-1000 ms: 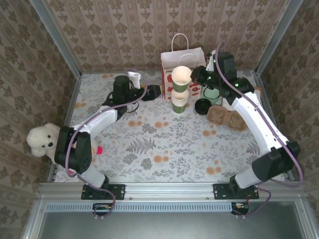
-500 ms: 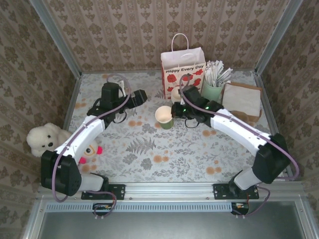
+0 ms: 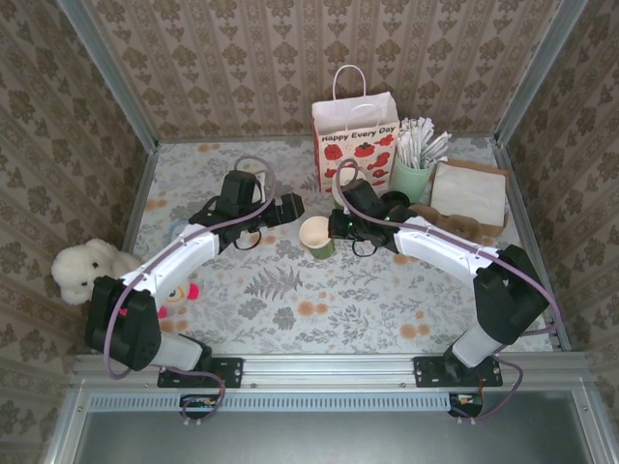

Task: Pack the takeout coffee

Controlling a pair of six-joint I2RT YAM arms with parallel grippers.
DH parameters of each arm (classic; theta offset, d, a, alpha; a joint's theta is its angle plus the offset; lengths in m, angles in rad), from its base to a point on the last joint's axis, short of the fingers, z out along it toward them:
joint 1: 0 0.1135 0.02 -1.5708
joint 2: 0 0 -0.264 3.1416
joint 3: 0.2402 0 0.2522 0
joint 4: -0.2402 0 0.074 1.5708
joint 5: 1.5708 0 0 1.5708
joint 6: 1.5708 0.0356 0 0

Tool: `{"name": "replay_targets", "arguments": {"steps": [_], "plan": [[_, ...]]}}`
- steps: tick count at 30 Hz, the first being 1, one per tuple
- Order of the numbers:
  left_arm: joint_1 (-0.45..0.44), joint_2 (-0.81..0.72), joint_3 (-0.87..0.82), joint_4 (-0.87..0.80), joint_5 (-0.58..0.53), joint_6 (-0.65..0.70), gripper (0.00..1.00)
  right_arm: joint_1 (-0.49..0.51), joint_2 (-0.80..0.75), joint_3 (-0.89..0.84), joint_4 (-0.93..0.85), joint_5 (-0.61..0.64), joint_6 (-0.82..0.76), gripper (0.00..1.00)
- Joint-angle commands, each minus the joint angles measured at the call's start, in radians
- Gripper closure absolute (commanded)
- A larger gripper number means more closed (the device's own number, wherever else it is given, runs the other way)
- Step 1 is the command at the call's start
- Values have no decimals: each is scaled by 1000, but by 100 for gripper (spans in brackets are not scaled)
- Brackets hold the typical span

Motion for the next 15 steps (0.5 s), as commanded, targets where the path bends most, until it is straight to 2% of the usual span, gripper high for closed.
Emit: {"name": "replay_targets", "arguments": {"steps": [1, 4, 5, 8, 12, 15], "plan": [[-1, 7, 5, -12, 8, -11, 0, -1, 18, -31, 31, -6, 16, 100], [-2, 6, -1, -13, 10, -10, 0, -1, 16, -48, 38, -3, 23, 100], [-2, 7, -1, -14, 10, -12, 0, -1, 17, -49, 37, -3, 24, 97], [-3, 8, 3, -17, 15, -6, 0, -2, 4, -47, 26, -1, 29, 81], [-1, 7, 7, -22, 12, -3, 0, -52, -75, -52, -17, -18, 77, 54], [2, 3, 7, -24, 0, -3, 0, -122, -168, -106, -39, -10, 179, 43]]}}
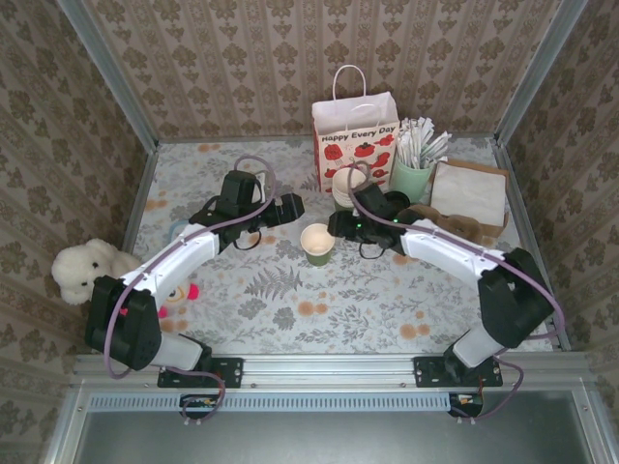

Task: Pack the takeout coffee

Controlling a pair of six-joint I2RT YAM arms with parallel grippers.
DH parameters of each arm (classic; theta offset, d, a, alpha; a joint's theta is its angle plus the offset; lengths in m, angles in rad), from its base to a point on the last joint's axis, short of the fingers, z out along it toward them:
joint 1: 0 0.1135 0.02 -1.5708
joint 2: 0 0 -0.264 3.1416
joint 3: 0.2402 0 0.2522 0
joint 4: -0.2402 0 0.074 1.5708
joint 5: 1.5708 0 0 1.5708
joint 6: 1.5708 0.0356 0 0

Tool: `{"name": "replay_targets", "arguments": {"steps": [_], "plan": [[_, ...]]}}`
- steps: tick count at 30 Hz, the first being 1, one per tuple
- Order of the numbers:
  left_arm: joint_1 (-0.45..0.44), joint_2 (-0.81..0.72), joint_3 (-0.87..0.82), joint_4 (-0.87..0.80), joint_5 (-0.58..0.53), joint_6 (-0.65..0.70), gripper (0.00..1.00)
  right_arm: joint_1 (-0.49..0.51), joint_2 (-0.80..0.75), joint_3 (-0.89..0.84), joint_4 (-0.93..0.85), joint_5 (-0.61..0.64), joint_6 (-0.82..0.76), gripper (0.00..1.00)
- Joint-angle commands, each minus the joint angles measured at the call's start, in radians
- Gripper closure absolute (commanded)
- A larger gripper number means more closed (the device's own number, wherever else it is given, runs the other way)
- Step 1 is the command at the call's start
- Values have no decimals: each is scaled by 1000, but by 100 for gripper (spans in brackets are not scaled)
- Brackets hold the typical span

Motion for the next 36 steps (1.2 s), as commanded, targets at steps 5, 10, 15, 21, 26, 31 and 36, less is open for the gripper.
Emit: {"name": "replay_targets", "arguments": {"steps": [5, 10, 15, 21, 26, 31, 36], "plan": [[4, 0, -2, -16, -39, -14, 0, -181, -134, -95, -96, 70, 417, 40], [8, 1, -14, -23, -69, -40, 0, -219, 36, 11, -152, 109, 684, 37], [11, -3, -15, -43, -82, -38, 0, -224, 211, 99, -159, 122, 864, 41], [15, -24, -19, -77, -115, -19, 0, -224, 263, 104, -104, 233, 915, 42], [21, -37, -24, -83, -128, -12, 0, -223, 237, 90, -99, 304, 892, 41], [21, -32, -19, -83, -126, -5, 0, -246, 243, 63, -45, 314, 921, 42], [21, -32, -23, -83, -128, -7, 0, -257, 264, 92, -24, 323, 896, 43]]}}
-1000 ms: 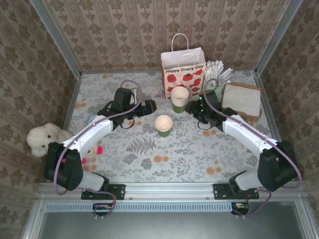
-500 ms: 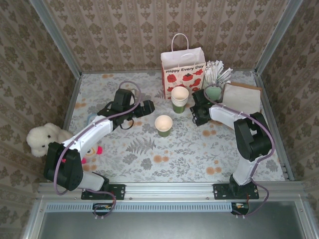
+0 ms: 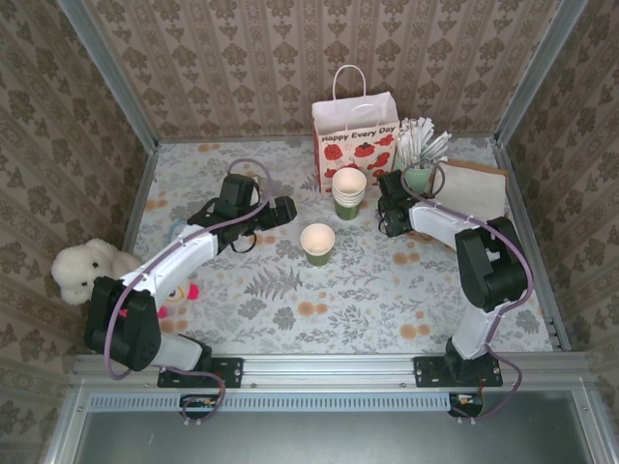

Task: Pack the takeout coffee

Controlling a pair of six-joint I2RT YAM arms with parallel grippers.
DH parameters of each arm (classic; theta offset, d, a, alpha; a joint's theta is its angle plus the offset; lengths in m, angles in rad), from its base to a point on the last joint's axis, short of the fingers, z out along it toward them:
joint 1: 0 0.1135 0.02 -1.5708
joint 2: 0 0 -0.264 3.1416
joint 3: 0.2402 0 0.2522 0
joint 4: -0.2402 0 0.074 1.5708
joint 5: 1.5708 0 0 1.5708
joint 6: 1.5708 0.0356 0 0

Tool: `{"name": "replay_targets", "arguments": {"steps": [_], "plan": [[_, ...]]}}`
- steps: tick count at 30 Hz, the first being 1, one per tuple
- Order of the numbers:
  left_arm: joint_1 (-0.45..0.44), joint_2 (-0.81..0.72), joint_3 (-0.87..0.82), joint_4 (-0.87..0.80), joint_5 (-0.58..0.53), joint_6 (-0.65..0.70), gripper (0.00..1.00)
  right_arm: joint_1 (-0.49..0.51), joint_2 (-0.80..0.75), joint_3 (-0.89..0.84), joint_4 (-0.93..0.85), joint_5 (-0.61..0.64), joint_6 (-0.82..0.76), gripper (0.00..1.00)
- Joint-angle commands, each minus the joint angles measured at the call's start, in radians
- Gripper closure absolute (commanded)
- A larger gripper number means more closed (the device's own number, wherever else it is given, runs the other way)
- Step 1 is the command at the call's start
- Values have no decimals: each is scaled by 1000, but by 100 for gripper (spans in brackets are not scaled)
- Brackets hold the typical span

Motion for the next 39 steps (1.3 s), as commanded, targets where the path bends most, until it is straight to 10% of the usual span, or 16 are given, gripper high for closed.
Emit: {"name": "replay_targets", "arguments": {"steps": [1, 39], "plan": [[7, -28, -9, -22, -12, 16, 0, -6, 4, 18, 13, 45, 4, 43], [7, -30, -31, -17, -17, 20, 0, -37, 57, 39, 34, 65, -75, 74]]}}
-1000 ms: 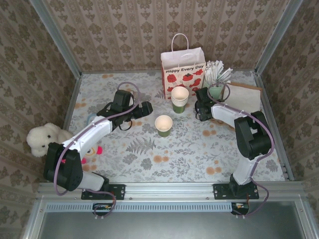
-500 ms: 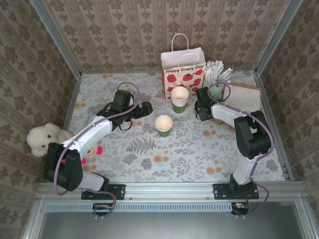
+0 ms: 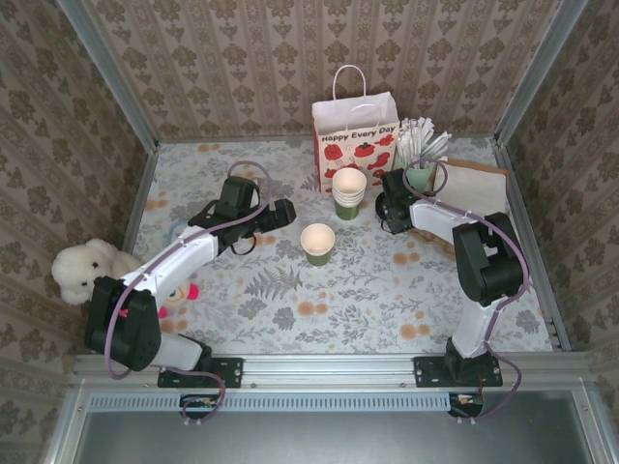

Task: Pack the takeout coffee

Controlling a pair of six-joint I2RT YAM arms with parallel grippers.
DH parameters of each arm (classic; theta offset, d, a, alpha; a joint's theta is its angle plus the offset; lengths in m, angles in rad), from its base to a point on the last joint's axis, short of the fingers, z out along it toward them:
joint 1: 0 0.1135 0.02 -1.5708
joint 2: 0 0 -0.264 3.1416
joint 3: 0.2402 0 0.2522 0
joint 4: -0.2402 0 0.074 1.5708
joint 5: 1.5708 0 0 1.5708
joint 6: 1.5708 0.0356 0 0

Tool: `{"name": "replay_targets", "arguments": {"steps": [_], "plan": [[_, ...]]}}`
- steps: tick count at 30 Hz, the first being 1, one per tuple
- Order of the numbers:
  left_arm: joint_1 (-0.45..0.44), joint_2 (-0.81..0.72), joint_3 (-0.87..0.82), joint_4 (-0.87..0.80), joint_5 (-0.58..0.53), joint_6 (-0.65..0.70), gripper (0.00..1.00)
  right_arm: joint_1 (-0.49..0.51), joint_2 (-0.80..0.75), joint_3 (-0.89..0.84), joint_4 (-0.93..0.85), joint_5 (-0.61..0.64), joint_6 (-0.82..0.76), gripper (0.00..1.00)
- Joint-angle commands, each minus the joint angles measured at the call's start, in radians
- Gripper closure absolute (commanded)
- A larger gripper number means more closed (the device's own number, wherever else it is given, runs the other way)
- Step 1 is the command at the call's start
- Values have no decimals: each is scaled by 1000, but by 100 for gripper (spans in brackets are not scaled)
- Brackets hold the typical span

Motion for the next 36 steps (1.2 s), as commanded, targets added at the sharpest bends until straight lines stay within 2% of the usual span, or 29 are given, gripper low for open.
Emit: {"name": "replay_targets", "arguments": {"steps": [1, 6, 12, 22, 25, 28, 30, 33, 36], "plan": [[7, -29, -13, -16, -9, 19, 0, -8, 9, 19, 8, 40, -29, 77], [7, -31, -11, -16, -5, 22, 0, -9, -32, 1, 7, 46, -73, 84], [7, -51, -33, 37, 29, 54, 0, -9, -110, -31, -28, 41, -232, 88], [-39, -58, 2, 88, 127, 206, 0, 14, -295, -141, 29, 23, -832, 92], [-52, -54, 17, 129, 186, 229, 0, 33, -364, -184, 73, -5, -932, 93], [-79, -39, 63, 147, 202, 240, 0, 68, -419, -186, 79, -17, -930, 94], [-96, -17, 103, 152, 198, 233, 0, 105, -435, -162, 55, 2, -862, 94], [-121, 13, 131, 200, 172, 208, 0, 149, -437, -132, 36, 37, -653, 94], [-141, 30, 113, 342, 148, 151, 0, 185, -477, -125, 73, 66, -438, 94]]}}
